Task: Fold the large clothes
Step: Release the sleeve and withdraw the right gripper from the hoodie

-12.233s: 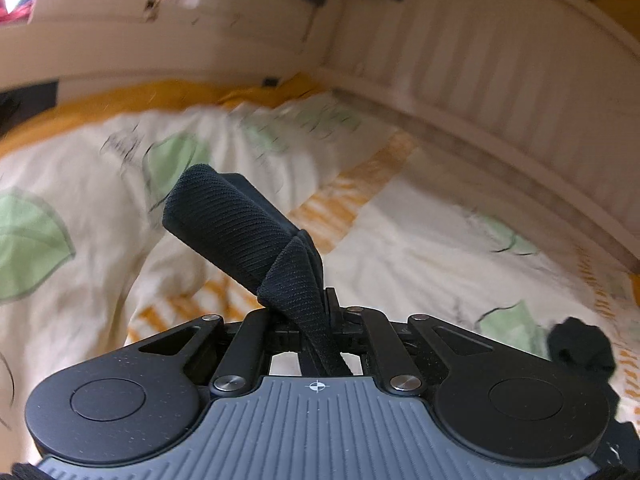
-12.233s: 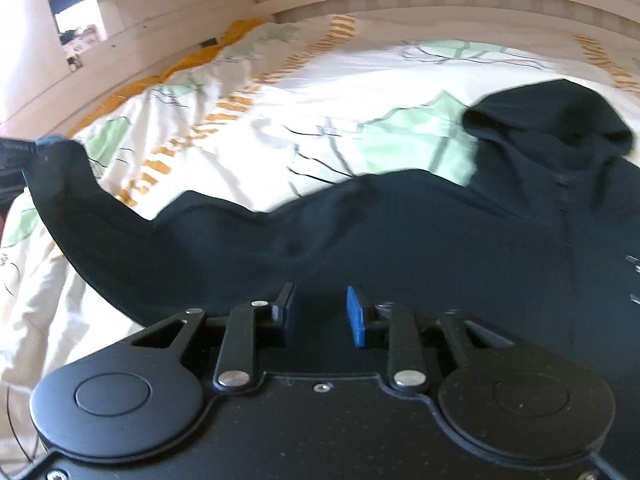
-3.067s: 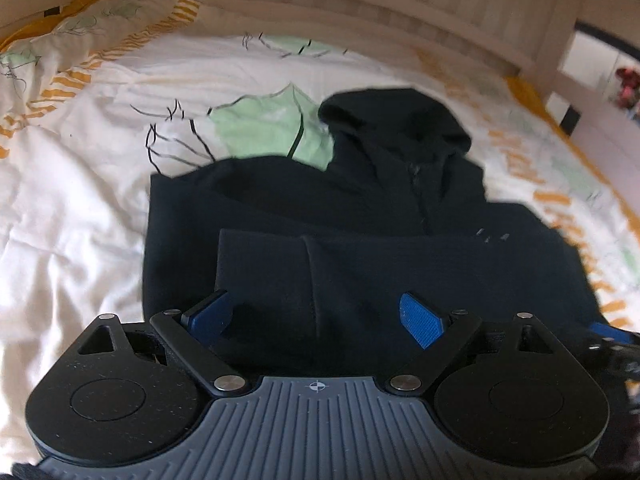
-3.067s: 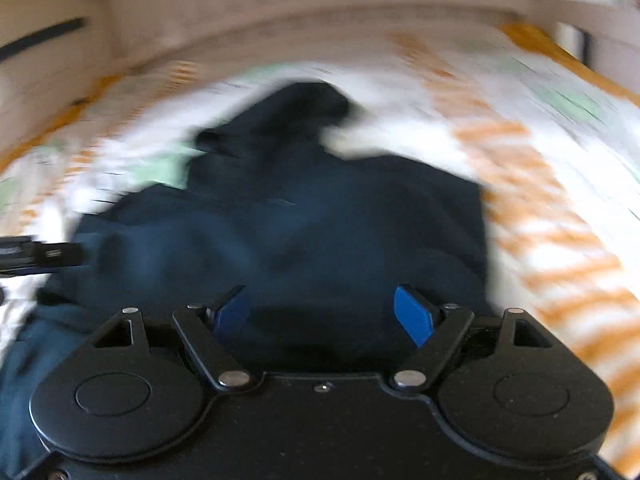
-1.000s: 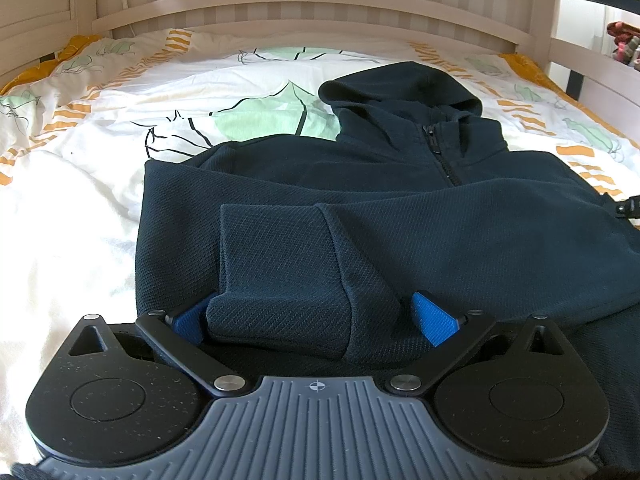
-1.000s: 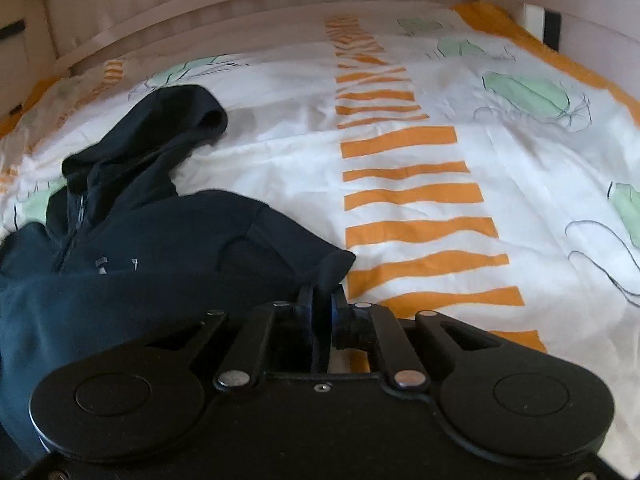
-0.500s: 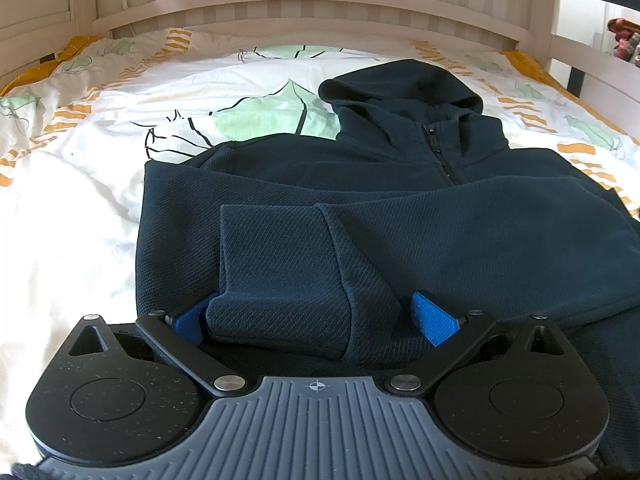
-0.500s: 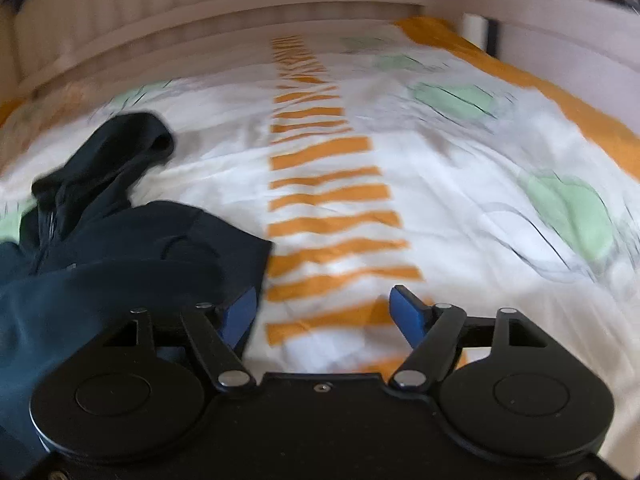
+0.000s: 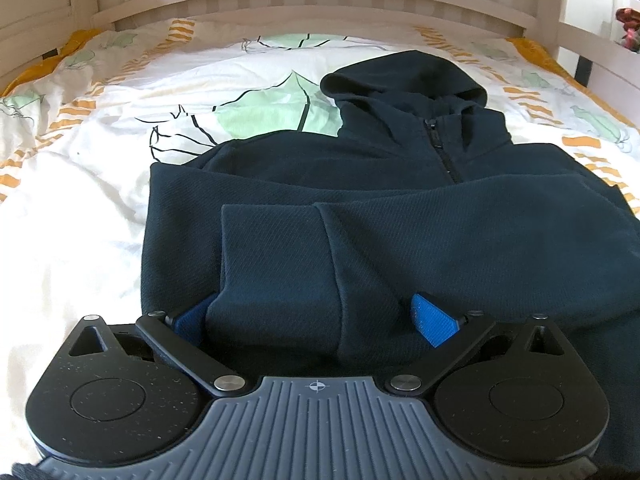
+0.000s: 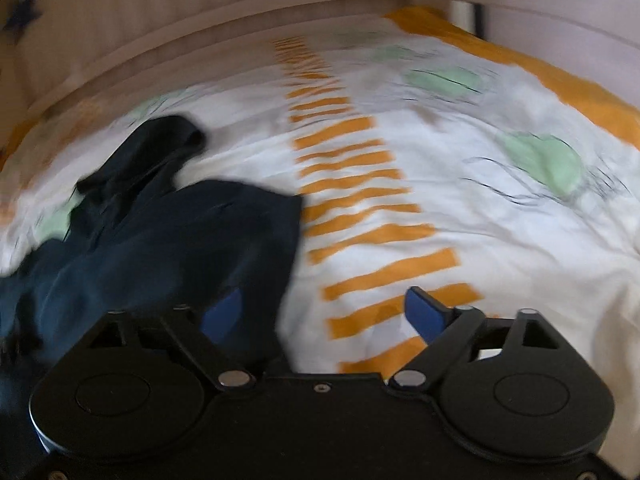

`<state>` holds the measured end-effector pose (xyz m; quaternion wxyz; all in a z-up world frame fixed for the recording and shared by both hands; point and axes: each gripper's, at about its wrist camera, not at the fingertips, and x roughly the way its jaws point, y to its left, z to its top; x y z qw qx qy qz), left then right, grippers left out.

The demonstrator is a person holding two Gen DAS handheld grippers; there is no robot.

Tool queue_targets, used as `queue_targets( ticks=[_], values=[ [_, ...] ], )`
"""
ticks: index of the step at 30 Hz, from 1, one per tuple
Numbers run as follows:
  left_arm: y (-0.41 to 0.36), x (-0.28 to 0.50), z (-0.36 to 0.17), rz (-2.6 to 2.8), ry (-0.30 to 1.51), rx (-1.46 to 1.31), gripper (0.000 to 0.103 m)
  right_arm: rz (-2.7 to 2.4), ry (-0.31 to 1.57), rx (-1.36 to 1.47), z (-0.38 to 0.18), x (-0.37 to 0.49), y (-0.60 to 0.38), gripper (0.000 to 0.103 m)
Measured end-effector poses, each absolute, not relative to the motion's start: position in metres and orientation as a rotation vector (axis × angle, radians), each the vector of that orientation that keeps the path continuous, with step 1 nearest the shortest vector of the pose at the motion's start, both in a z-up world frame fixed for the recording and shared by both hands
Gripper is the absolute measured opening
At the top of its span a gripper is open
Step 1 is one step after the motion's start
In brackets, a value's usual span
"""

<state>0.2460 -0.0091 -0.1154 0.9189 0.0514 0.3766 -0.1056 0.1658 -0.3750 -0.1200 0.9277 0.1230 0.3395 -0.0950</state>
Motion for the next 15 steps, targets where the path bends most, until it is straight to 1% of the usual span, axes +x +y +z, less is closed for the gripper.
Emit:
queue_targets(
  ticks=[3, 4, 9, 11, 15],
  values=[
    [-0.007, 0.235, -0.110, -0.232, 0.763, 0.117, 0.103, -0.201, 0.745, 0.137, -0.135, 0.172, -0.359, 0.092],
    [-0.006, 0.231, -0.108, -0.234, 0.757, 0.120, 0.103, -0.206, 0.758, 0.118, -0.142, 0.173, -0.359, 0.093],
    [0.002, 0.218, -0.107, -0.232, 0.777, 0.117, 0.103, -0.195, 0.721, 0.159, -0.155, 0.166, -0.369, 0.102],
    [0.000, 0.215, -0.112, -0.235, 0.784, 0.156, 0.103, -0.194, 0.710, 0.155, -0.156, 0.164, -0.367, 0.102],
    [-0.008, 0.206, -0.121, -0.222, 0.738, 0.208, 0.103, -0.189, 0.682, 0.170, -0.158, 0.160, -0.368, 0.102]
  ],
)
